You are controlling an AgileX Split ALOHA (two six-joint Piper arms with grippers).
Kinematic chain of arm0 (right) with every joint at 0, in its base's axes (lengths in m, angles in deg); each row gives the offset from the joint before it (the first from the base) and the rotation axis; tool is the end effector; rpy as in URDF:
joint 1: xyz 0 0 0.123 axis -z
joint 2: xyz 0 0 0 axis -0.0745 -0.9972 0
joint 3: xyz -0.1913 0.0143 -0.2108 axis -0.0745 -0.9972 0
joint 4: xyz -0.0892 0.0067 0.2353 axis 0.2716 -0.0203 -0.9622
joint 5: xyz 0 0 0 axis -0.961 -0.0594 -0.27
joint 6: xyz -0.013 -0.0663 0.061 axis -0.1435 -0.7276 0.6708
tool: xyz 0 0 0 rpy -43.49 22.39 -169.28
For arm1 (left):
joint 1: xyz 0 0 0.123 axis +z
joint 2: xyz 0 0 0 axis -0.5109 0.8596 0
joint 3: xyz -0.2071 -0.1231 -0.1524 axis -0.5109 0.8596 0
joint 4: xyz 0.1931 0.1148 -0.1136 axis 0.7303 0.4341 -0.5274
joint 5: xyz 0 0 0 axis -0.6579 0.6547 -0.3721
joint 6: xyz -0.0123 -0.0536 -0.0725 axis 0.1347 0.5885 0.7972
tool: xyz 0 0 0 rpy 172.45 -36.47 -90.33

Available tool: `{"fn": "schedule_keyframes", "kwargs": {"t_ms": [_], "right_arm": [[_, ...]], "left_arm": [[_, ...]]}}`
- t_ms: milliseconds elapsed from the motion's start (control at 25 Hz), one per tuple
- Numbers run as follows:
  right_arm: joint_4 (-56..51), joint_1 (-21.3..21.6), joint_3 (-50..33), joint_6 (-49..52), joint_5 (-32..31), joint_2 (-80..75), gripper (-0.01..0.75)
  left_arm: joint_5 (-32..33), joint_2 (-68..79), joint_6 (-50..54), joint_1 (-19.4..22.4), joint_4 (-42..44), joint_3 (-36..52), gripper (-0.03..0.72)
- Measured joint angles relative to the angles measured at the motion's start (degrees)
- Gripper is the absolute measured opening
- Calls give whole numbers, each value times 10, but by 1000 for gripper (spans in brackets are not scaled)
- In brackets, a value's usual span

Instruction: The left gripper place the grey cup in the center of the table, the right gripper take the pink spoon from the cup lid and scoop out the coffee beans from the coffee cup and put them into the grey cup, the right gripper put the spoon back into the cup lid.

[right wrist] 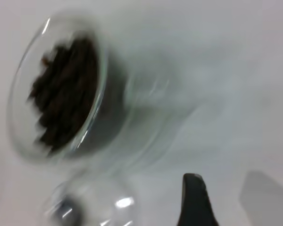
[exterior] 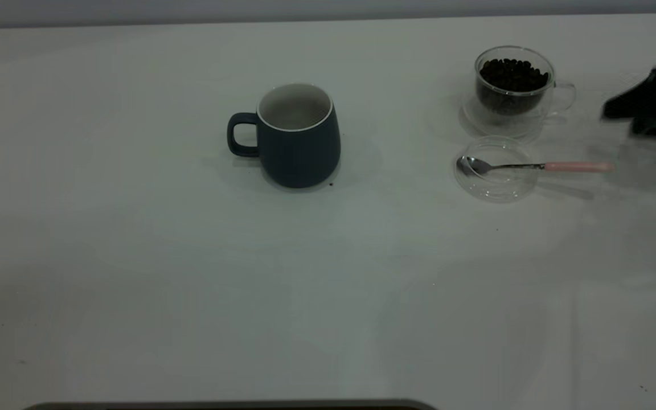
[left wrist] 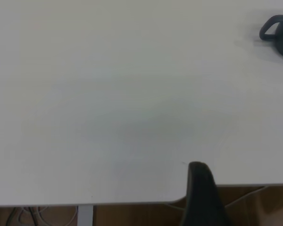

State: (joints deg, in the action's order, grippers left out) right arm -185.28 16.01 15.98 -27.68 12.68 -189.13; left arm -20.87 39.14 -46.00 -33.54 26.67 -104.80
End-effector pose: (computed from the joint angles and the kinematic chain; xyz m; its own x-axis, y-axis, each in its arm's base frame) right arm 0.3734 -0.0832 0.0137 -0.7989 0.2556 -0.5445 -0.0260 0.8897 0.4559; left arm -0.0093 0.0015 0.2672 -0.5226 -0.0065 -0.8526 0.0229 0.9995 -0.0216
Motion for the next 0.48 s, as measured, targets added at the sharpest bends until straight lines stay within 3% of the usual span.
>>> {"fn": "schedule_keyframes", "kwargs": {"t_ms": [240, 360, 480], "right_arm": [[15, -59, -107, 43, 180, 245, 534], [27, -110, -191, 94, 208, 377, 533], [31, -160, -273, 166, 187, 488, 533]], "left_arm": [[0, 0, 0, 0, 0, 0, 516], [0, 0, 1, 0, 0, 0, 516], [0, 0, 1, 0, 0, 0, 516]]}}
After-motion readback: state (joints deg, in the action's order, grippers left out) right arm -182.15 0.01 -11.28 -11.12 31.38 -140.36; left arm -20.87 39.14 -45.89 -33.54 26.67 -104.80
